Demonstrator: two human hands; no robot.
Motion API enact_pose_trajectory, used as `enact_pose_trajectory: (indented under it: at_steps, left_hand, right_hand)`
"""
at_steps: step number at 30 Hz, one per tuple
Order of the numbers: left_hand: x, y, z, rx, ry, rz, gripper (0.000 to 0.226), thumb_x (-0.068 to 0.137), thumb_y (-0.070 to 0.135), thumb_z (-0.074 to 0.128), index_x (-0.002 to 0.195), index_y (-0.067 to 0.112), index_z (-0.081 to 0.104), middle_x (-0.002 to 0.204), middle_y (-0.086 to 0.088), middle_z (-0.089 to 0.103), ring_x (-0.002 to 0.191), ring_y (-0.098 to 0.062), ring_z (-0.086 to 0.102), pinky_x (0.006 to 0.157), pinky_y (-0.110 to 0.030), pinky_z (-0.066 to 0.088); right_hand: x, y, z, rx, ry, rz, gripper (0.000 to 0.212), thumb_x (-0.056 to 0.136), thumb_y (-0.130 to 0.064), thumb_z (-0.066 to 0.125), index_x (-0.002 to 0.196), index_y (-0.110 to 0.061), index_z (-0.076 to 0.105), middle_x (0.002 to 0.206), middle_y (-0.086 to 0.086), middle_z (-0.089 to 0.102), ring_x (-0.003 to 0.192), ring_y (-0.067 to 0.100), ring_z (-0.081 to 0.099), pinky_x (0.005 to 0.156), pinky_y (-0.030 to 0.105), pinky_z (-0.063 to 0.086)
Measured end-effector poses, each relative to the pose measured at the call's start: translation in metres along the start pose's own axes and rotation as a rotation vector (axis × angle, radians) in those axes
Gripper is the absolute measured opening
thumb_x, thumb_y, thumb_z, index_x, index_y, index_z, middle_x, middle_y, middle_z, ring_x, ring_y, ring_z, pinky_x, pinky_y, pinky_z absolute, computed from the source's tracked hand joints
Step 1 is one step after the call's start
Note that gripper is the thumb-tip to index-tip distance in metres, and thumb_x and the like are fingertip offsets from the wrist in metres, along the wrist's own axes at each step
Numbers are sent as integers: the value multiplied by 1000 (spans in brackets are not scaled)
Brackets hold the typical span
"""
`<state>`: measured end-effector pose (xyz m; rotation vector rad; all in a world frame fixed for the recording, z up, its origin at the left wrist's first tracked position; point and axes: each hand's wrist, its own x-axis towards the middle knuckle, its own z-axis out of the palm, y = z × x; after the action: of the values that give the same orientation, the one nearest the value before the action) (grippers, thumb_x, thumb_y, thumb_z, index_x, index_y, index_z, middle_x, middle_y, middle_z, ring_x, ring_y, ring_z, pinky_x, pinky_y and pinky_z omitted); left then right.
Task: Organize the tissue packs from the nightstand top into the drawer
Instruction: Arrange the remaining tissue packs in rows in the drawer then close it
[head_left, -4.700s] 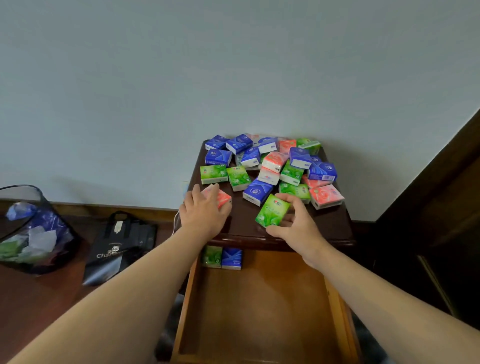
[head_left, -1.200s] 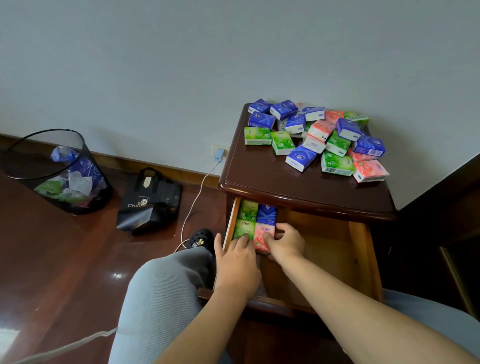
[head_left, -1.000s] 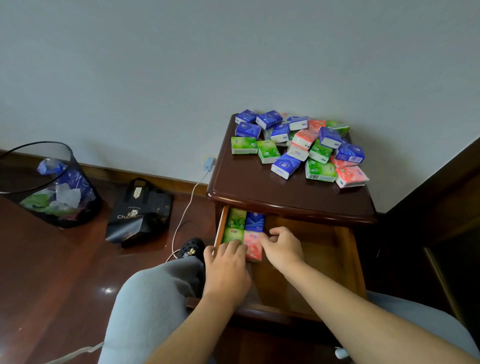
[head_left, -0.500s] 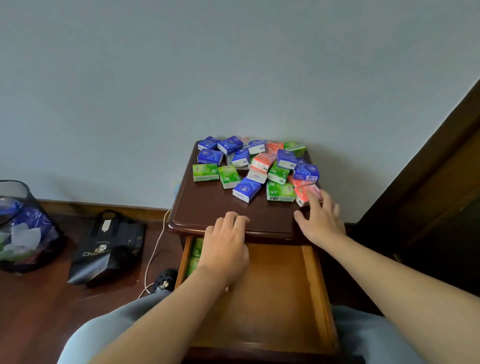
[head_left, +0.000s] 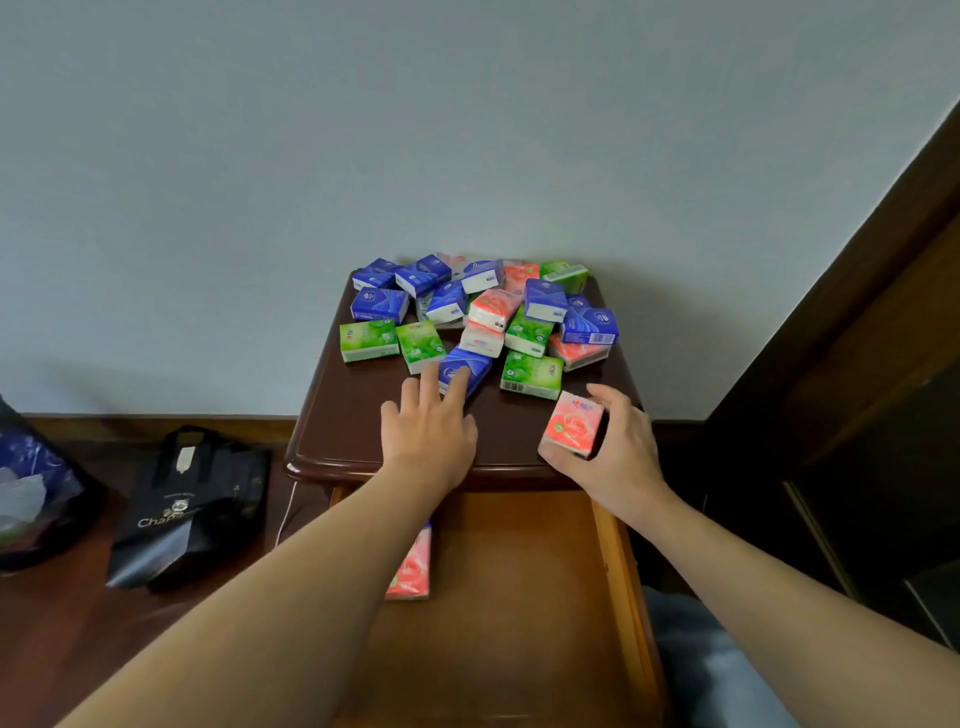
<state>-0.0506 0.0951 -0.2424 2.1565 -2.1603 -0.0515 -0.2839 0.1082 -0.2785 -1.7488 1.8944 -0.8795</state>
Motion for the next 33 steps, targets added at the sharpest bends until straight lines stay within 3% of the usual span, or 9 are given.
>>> enact_pose_trajectory:
  at_steps: [5,11,14,18,20,22,25,30,33]
  left_hand:
    - [-18,-5,6,65,201,14,50,95,56,53,134,26,44,141,-5,49,116,-28,52,86,-43,46]
    - [-41,-13,-12,-200,127,-16,38,86,36,66,116,23,46,115,0,56,106,-24,56,85,-37,50]
    - [-62,-25,-16,-327,141,-20,59,77,34,73,125,24,40,118,1,53,106,-21,53,83,-32,51]
    - [-103,-51,-9,-552,119,-69,89,78,24,78,148,38,25,134,1,33,101,-14,55,72,-21,55]
    - [-127,-65,-3,-613,150,-153,88,80,21,78,149,44,28,132,8,25,87,-7,54,66,-12,49]
    - [-151,-76,4,-715,196,-266,79,81,18,80,145,40,39,128,11,25,90,-6,57,70,-8,46]
    - [-181,-85,15,-949,282,-398,64,80,1,75,133,31,55,127,3,35,101,-7,58,74,1,44]
    - [-207,-92,29,-1099,338,-553,63,81,-7,69,134,24,52,127,-1,47,102,22,48,78,4,38]
    - [-211,-96,35,-1126,374,-624,61,85,2,75,135,28,49,132,0,49,107,1,53,79,-6,42]
  right_hand:
    - [1,-2,-1,-49,-11,-52,84,67,-73,80,137,-44,43,132,-17,52,127,7,43,100,35,46]
    - [-9,-21,-18,193,-175,32,82,65,-44,95,123,-51,38,120,-16,50,114,15,58,87,34,60]
    - [-27,-43,-26,407,-209,39,87,64,-38,98,127,-55,40,120,-19,57,109,11,66,73,26,63]
    - [-54,-72,-15,811,-392,242,90,58,-13,102,125,-53,57,125,-2,62,113,23,68,75,39,65]
    - [-70,-82,-6,951,-490,369,93,51,-9,103,127,-42,62,128,8,62,116,30,68,81,43,64]
    - [-88,-87,5,1045,-559,460,83,56,-8,100,128,-33,66,128,14,64,114,34,71,82,44,63]
    - [-118,-94,28,909,-596,484,42,83,-8,86,116,-30,73,117,9,75,98,27,78,74,42,64]
    - [-158,-100,72,685,-554,632,28,88,-27,84,112,-26,70,100,1,80,81,19,80,65,41,64]
    - [-171,-109,91,609,-600,695,27,92,-36,79,112,-24,65,102,2,77,81,18,78,59,36,63]
